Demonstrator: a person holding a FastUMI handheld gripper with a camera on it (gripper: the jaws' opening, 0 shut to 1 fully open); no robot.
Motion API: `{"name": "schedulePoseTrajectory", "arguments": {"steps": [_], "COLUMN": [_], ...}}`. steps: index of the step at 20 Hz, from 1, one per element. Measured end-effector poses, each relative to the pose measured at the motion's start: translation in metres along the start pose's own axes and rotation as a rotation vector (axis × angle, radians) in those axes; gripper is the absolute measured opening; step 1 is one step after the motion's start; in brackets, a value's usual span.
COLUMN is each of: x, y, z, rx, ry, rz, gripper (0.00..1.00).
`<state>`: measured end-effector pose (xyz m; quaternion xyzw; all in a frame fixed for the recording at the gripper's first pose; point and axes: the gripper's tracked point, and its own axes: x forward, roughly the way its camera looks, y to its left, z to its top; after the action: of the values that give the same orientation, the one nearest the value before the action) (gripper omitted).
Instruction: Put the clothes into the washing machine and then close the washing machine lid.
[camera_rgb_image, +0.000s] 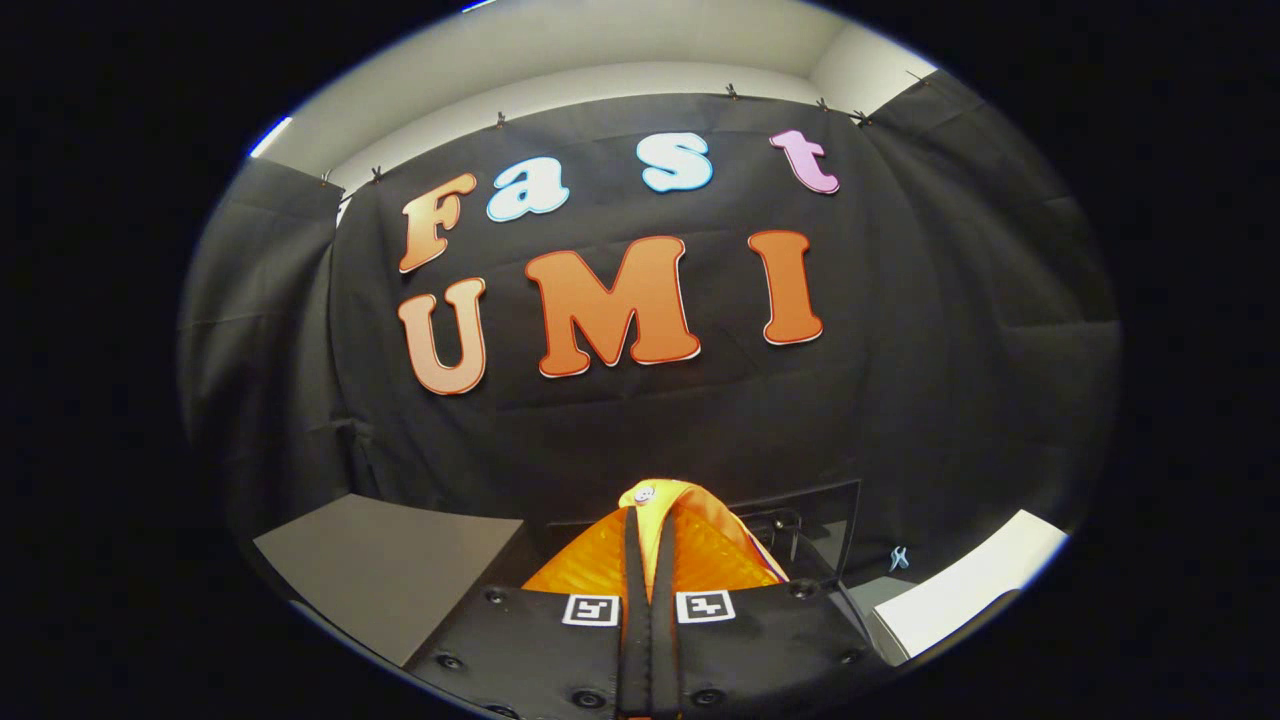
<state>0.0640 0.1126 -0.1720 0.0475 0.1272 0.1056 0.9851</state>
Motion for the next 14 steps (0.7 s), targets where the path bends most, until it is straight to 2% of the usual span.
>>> {"name": "schedulePoseTrajectory", "arguments": {"steps": [14], "x": [0.064], "y": [-0.054], "z": [-0.137], "rx": [-0.013], "ry": [0.238], "rz": [-0.015], "gripper": [0.08]}}
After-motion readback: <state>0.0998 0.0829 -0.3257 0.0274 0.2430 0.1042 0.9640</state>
